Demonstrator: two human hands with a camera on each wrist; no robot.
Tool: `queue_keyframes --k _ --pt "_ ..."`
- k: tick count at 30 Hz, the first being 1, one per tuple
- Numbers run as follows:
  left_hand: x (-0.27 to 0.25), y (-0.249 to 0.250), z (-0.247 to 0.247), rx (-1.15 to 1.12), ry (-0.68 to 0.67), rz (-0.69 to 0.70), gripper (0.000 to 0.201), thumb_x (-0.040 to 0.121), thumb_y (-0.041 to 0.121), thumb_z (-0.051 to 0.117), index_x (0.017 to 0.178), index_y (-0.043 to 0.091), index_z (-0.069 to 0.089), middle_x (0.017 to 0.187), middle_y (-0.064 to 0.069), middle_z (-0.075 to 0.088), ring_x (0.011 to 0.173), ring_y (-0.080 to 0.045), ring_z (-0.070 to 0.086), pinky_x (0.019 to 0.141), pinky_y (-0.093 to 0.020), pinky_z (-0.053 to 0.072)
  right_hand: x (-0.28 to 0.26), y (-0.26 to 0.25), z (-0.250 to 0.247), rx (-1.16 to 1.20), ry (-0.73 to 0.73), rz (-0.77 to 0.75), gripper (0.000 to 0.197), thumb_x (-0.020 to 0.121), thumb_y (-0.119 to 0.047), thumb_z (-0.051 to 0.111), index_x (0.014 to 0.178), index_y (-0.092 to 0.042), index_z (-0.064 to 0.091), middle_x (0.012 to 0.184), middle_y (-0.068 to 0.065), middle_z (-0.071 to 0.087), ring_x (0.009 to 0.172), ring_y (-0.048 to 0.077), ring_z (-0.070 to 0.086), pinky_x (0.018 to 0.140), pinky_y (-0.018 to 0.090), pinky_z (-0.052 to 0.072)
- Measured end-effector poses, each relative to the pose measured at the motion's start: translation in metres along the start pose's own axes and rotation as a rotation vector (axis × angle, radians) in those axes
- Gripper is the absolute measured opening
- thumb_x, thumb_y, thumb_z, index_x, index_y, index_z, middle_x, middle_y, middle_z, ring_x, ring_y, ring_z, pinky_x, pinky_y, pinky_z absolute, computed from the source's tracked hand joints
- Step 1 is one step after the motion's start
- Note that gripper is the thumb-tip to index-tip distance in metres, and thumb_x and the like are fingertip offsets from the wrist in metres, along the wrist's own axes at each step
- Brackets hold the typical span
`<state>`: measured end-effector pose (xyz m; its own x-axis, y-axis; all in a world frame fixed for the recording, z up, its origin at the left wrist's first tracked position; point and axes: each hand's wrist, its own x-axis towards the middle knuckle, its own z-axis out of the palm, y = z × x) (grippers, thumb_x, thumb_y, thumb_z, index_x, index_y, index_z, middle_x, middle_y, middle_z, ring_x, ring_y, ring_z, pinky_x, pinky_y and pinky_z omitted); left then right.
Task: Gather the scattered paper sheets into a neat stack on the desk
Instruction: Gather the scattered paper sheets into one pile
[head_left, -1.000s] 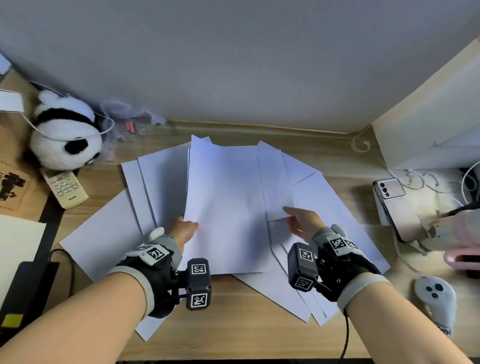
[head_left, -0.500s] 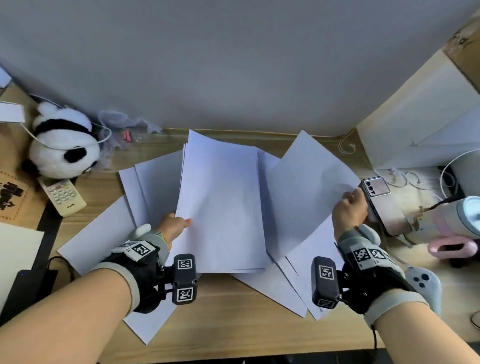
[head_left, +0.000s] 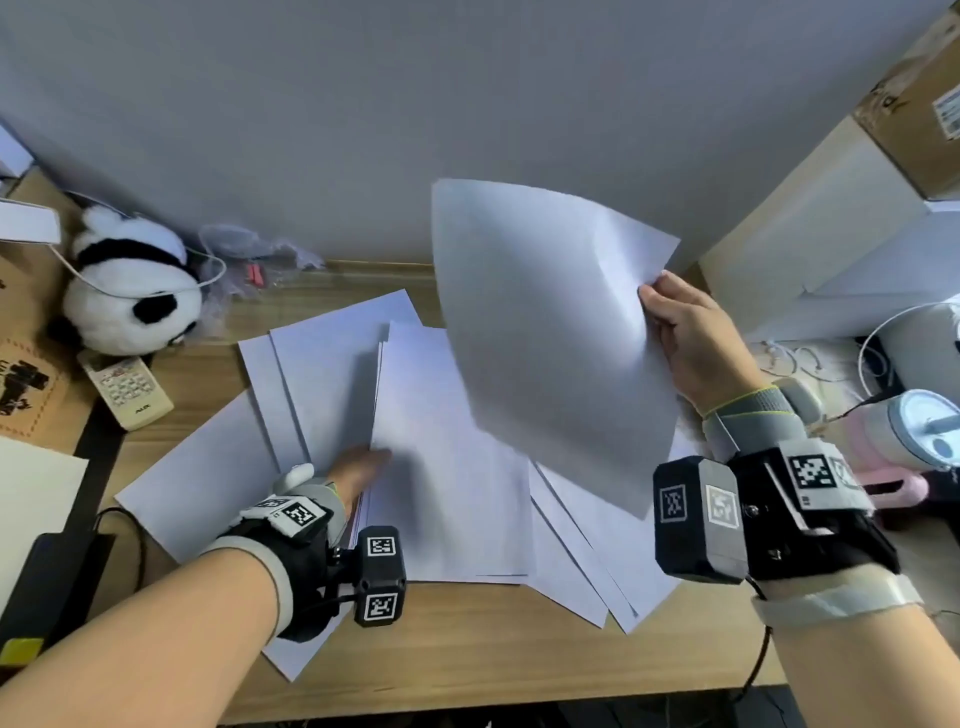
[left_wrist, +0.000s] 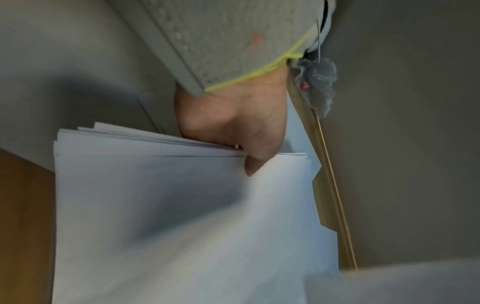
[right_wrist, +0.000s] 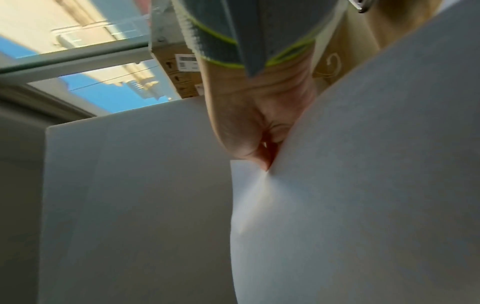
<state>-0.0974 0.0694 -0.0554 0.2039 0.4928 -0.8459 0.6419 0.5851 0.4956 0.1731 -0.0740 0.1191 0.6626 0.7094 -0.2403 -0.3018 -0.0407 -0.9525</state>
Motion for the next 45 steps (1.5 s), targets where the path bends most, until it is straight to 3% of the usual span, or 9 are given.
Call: queue_keyframes --k 6,9,15,22,25,28,32,39,45 --pt "0.039 -0.023 -0.012 -0.293 0.006 -0.023 0.068 0.072 0.069 0.051 0.1 0.01 0.07 0.108 -0.013 0.071 0.1 -0.032 0.066 0.1 -0.052 0.048 0.028 0.07 0.004 -0.309 0.188 0.209 0.037 0.09 0.005 0.038 0.062 -0.017 0.049 0.035 -0.013 0.046 0.033 0.007 0.043 0.036 0.013 0.031" --pt "0.002 -0.005 -0.014 -0.281 -0.034 -0.056 0.082 0.067 0.083 0.04 0.101 0.014 0.069 0.107 -0.01 0.069 0.096 -0.027 0.066 0.094 -0.045 0.051 0.04 0.11 0.007 -0.371 0.208 0.253 0.032 0.087 0.005 0.036 0.078 -0.016 0.058 0.052 -0.006 0.051 0.039 0.005 0.046 0.036 0.009 0.035" --pt "-0.012 -0.002 -0.008 -0.177 -0.174 0.014 0.063 0.081 0.045 0.064 0.134 0.013 0.052 0.138 -0.003 0.055 0.132 -0.021 0.048 0.118 -0.04 0.028 0.056 0.155 0.024 -0.41 0.292 0.292 0.027 0.088 0.001 0.036 0.095 -0.015 0.055 0.065 -0.003 0.045 0.053 0.012 0.041 0.034 0.008 0.034" --pt "-0.001 -0.009 0.004 0.047 -0.043 0.031 0.046 0.085 0.003 0.06 0.13 0.006 0.051 0.13 -0.015 0.06 0.12 -0.031 0.057 0.107 -0.044 0.042 0.048 0.173 0.006 -0.402 0.274 0.413 0.013 0.091 -0.009 0.048 0.103 -0.011 0.055 0.085 0.008 0.057 0.069 0.019 0.052 0.058 0.023 0.038" --pt "0.001 -0.009 0.004 0.081 -0.002 0.058 0.049 0.09 0.0 0.052 0.138 0.004 0.043 0.138 -0.013 0.053 0.128 -0.031 0.05 0.11 -0.038 0.037 0.037 0.174 -0.039 -0.601 0.417 0.447 0.036 0.085 -0.005 0.056 0.121 -0.002 0.057 0.111 0.018 0.06 0.083 0.023 0.055 0.064 0.025 0.042" --pt "-0.001 -0.007 -0.004 0.033 0.079 0.091 0.049 0.091 -0.006 0.048 0.138 0.0 0.041 0.139 -0.014 0.051 0.127 -0.032 0.049 0.104 -0.034 0.037 0.019 0.17 -0.086 -0.794 0.588 0.512 0.052 0.08 -0.011 0.064 0.13 -0.005 0.052 0.135 0.02 0.052 0.115 0.032 0.055 0.095 0.035 0.044" --pt "-0.003 -0.008 -0.009 -0.003 0.209 0.132 0.044 0.089 -0.012 0.043 0.132 -0.003 0.049 0.126 -0.018 0.058 0.102 -0.02 0.05 0.086 -0.026 0.036 -0.001 0.165 -0.122 -0.869 0.609 0.595 0.079 0.072 -0.011 0.075 0.141 -0.007 0.037 0.149 0.019 0.03 0.135 0.035 0.035 0.112 0.042 0.032" --pt "-0.004 -0.013 -0.008 -0.011 0.44 0.14 0.045 0.088 -0.008 0.033 0.126 -0.001 0.056 0.128 -0.019 0.06 0.105 -0.033 0.057 0.091 -0.033 0.043 -0.004 0.164 -0.136 -0.968 0.55 0.643 0.091 0.065 -0.016 0.082 0.142 -0.01 0.034 0.146 0.019 0.033 0.135 0.036 0.033 0.113 0.045 0.029" --pt "-0.011 -0.013 0.0 0.026 0.408 0.108 0.047 0.087 -0.007 0.034 0.127 0.002 0.055 0.129 -0.018 0.06 0.117 -0.037 0.057 0.097 -0.036 0.045 -0.014 0.176 -0.137 -0.89 0.377 0.699 0.055 0.065 -0.015 0.082 0.114 0.002 0.063 0.106 0.017 0.067 0.101 0.031 0.063 0.091 0.035 0.047"
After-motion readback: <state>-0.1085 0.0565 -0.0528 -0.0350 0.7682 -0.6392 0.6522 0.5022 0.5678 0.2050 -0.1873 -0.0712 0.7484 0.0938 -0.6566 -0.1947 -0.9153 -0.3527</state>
